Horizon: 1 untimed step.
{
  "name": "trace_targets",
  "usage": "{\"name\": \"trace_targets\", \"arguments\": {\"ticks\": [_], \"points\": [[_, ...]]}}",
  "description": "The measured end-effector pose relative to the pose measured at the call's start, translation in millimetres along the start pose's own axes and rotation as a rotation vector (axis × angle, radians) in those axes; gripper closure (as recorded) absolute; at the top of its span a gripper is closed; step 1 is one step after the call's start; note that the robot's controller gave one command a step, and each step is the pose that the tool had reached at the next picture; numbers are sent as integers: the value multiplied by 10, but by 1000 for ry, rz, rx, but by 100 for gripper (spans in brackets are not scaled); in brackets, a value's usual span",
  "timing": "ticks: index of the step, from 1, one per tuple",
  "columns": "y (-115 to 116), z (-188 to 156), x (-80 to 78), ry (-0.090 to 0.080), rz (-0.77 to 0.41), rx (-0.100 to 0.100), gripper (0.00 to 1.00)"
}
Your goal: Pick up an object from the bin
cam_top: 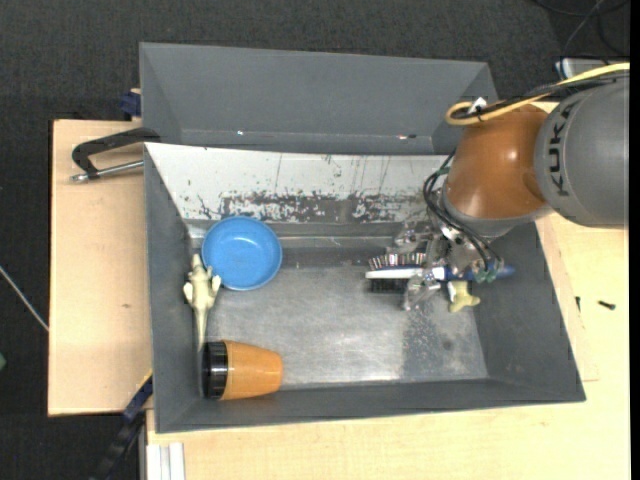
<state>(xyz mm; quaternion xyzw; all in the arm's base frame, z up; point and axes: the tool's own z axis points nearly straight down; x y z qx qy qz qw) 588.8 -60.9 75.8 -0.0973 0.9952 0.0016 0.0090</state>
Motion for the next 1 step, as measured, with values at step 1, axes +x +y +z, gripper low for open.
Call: {"name": "trace_targets", "arguments": {"ticks": [1], "points": [[198,-1457,19,5,5,4,100]]}}
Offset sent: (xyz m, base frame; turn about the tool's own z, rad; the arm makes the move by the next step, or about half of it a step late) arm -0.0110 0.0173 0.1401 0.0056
